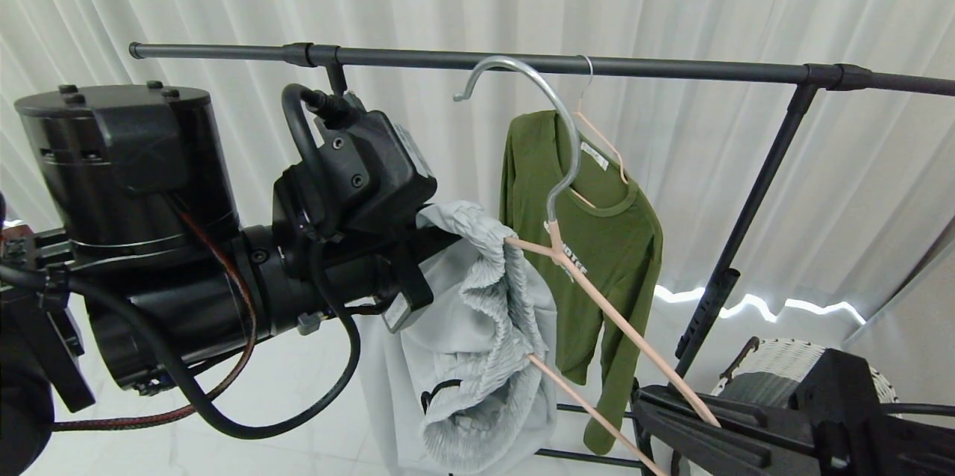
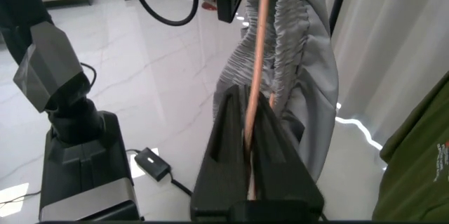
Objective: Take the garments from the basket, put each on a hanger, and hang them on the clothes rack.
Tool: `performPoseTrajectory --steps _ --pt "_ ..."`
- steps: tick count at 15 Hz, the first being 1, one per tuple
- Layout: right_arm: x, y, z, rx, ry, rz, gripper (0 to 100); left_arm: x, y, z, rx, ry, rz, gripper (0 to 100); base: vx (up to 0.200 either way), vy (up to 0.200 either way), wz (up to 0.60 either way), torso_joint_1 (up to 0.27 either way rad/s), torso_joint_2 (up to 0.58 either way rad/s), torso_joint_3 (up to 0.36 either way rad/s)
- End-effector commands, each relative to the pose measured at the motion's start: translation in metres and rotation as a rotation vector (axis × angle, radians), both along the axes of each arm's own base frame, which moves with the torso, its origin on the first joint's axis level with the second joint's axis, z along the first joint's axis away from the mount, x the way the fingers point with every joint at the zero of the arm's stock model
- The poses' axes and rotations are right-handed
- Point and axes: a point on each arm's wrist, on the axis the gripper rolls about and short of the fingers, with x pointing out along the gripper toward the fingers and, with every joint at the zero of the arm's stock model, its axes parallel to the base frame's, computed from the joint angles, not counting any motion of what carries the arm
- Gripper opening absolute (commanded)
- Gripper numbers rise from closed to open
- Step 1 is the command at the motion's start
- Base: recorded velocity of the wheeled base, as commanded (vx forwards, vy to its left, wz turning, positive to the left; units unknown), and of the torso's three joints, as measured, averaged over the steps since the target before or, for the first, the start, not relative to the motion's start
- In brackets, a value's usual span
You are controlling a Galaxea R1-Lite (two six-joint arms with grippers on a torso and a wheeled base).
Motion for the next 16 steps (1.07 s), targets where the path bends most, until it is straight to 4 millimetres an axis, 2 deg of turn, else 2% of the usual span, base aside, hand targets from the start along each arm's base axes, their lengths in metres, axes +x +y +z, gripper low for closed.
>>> performPoseTrajectory --steps 1,2,3,11,16 --pt "0.0 0.0 0.0 0.0 -0.001 -0.002 0 0.0 0.0 0.0 0.002 0.0 0.002 0 0.0 0.0 0.0 0.0 0.0 0.0" --pt "0.0 -0.001 -0.001 -0.001 0.0 -0.002 0 0.0 0.001 0.0 0.002 0.0 0.003 0 0.0 0.0 0.0 0.0 0.0 0.0" --pt "0.0 0.0 -0.001 -0.004 0.001 -0.004 100 0.0 0.001 0.0 0.002 0.0 0.005 0 0.0 0.0 0.0 0.0 0.0 0.0" --pt "0.015 -0.007 0.0 0.003 -0.002 -0.1 100 0.004 0.012 -0.006 0.047 -0.023 0.064 0 0.0 0.0 0.0 0.0 0.0 0.0" --pt "0.042 -0.022 -0.002 -0.011 -0.005 -0.271 100 0.006 0.025 -0.009 0.133 -0.067 0.316 0 0.0 0.0 0.0 0.0 0.0 0.0"
